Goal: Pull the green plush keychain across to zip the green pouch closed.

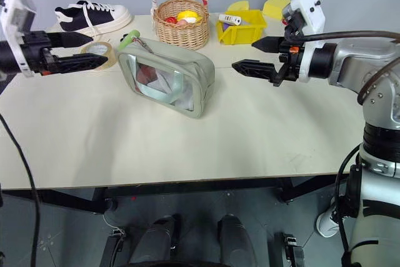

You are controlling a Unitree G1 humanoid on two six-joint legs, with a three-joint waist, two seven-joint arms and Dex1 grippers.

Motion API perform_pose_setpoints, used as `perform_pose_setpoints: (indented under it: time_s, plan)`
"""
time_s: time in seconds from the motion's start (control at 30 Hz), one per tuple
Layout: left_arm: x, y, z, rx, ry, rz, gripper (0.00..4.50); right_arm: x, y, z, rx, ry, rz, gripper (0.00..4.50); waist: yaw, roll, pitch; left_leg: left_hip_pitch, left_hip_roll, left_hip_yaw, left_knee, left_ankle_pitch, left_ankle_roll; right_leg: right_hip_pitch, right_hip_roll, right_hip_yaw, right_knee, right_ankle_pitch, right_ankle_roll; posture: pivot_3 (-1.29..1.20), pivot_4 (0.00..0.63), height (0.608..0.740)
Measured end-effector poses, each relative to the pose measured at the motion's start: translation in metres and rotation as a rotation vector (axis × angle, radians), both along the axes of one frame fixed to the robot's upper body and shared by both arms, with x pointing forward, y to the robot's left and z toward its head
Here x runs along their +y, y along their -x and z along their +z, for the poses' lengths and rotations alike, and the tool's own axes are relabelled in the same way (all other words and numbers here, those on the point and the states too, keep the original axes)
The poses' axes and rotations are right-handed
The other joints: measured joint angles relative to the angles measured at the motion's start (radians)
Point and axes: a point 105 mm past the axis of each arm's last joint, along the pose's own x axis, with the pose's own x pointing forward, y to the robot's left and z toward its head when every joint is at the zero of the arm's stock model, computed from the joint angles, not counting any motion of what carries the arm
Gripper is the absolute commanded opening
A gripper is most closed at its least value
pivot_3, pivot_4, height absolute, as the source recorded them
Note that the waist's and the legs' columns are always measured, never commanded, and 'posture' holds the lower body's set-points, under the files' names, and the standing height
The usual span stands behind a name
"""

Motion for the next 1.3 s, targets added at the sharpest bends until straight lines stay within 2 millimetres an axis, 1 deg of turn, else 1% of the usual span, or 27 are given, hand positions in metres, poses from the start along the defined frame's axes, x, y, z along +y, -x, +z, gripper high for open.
perform_pose_setpoints:
  time_s: [0.17,0.27,0.4,0.47,0.53,0.6,0.67,0.73,0.83,0.9,0.97,1.03,1.13,1.2,1.27,1.3]
  plan:
    - [0.006,-0.010,-0.014,0.031,-0.005,0.039,4.48,0.003,-0.005,-0.007,0.003,0.027,-0.020,4.50,0.001,0.000,0.000,-0.001,0.000,0.000,0.001,0.000,0.000,-0.001,0.000,0.000,0.001,0.000,0.000,0.00,0.150,0.740]
    - [0.008,-0.011,-0.022,0.052,-0.010,0.044,4.48,0.005,-0.008,-0.012,0.002,0.051,-0.023,4.50,0.001,0.000,0.000,-0.002,0.000,0.001,0.001,0.000,0.000,-0.002,-0.001,0.000,0.001,0.000,0.000,0.00,0.150,0.740]
    - [0.012,-0.010,-0.021,0.042,-0.023,0.058,4.48,0.014,-0.011,-0.016,-0.018,0.074,-0.005,4.50,-0.001,0.000,0.000,-0.002,0.000,0.001,0.001,0.000,0.000,-0.003,0.000,0.001,0.001,0.000,0.000,0.00,0.150,0.740]
    - [0.016,-0.008,-0.022,0.042,-0.031,0.072,4.48,0.023,-0.016,-0.015,-0.026,0.077,0.008,4.50,-0.005,0.000,0.000,-0.002,0.001,0.002,0.001,0.000,0.000,-0.004,0.000,0.001,0.002,0.000,0.000,0.00,0.150,0.740]
    - [0.021,-0.006,-0.023,0.043,-0.032,0.085,4.48,0.036,-0.020,-0.011,-0.054,0.082,0.035,4.50,-0.010,0.000,0.000,-0.002,0.001,0.002,0.001,0.000,0.000,-0.004,0.000,0.001,0.003,0.000,0.000,0.00,0.150,0.740]
    - [0.023,-0.005,-0.024,0.042,-0.035,0.092,4.48,0.055,-0.023,-0.004,-0.106,0.091,0.071,4.50,-0.012,0.000,0.000,-0.002,0.001,0.002,0.001,0.000,0.000,-0.004,0.000,0.001,0.003,0.000,0.000,0.00,0.150,0.740]
    - [0.026,-0.004,-0.023,0.031,-0.023,0.114,4.48,0.079,-0.026,-0.001,-0.151,0.089,0.124,4.50,-0.017,0.000,0.000,-0.002,0.001,0.002,0.001,0.000,0.000,-0.004,0.000,0.001,0.003,0.000,0.000,0.00,0.150,0.740]
    - [0.026,-0.002,-0.028,0.034,-0.020,0.125,4.48,0.106,-0.028,-0.004,-0.171,0.081,0.178,4.50,-0.022,0.000,0.000,-0.002,0.001,0.002,0.001,0.000,0.000,-0.004,0.000,0.001,0.003,0.000,0.000,0.00,0.150,0.740]
    - [0.021,0.000,-0.036,0.047,-0.031,0.112,4.48,0.130,-0.032,-0.007,-0.209,0.105,0.212,4.50,-0.022,0.000,0.000,-0.003,0.001,0.001,0.001,0.000,0.000,-0.005,0.000,0.001,0.003,0.000,0.000,0.00,0.150,0.740]
    - [0.019,0.001,-0.038,0.053,-0.029,0.117,4.48,0.139,-0.039,-0.013,-0.254,0.148,0.211,4.50,-0.019,-0.001,0.000,-0.002,0.001,0.001,0.001,0.000,-0.001,-0.004,0.000,0.001,0.003,0.000,0.000,0.00,0.150,0.740]
    - [0.017,0.003,-0.037,0.037,-0.024,0.119,4.48,0.144,-0.050,-0.026,-0.284,0.206,0.198,4.50,-0.019,-0.001,0.000,-0.002,0.001,0.001,0.002,0.001,-0.001,-0.004,0.000,0.001,0.003,0.001,0.000,0.00,0.150,0.740]
    - [0.015,0.005,-0.036,0.026,-0.020,0.119,4.48,0.145,-0.060,-0.039,-0.291,0.254,0.183,4.50,-0.020,-0.001,0.000,-0.002,0.001,0.001,0.002,0.001,-0.002,-0.004,0.000,0.001,0.004,0.001,0.000,0.00,0.150,0.740]
    - [0.013,0.008,-0.045,0.048,-0.027,0.118,4.48,0.143,-0.071,-0.051,-0.276,0.279,0.166,4.50,-0.022,-0.001,0.000,-0.002,0.001,0.001,0.001,0.002,-0.003,-0.005,0.001,0.001,0.004,0.001,0.000,0.00,0.150,0.740]
    - [0.012,0.009,-0.047,0.058,-0.024,0.119,4.48,0.143,-0.074,-0.056,-0.266,0.289,0.166,4.50,-0.023,-0.001,0.000,-0.002,0.001,0.000,0.001,0.002,-0.003,-0.005,0.001,0.001,0.004,0.001,0.000,0.00,0.150,0.740]
    - [0.010,0.010,-0.045,0.051,-0.022,0.113,4.50,0.145,-0.074,-0.058,-0.265,0.289,0.180,3.98,-0.023,-0.001,0.000,-0.002,0.001,0.000,0.001,0.002,-0.003,-0.005,0.001,0.001,0.005,0.001,0.000,0.00,0.150,0.740]
    - [0.009,0.011,-0.044,0.046,-0.021,0.112,4.50,0.148,-0.073,-0.059,-0.262,0.285,0.193,3.61,-0.024,-0.001,0.000,-0.002,0.001,0.000,0.001,0.002,-0.003,-0.005,0.001,0.001,0.005,0.001,0.000,0.00,0.150,0.740]
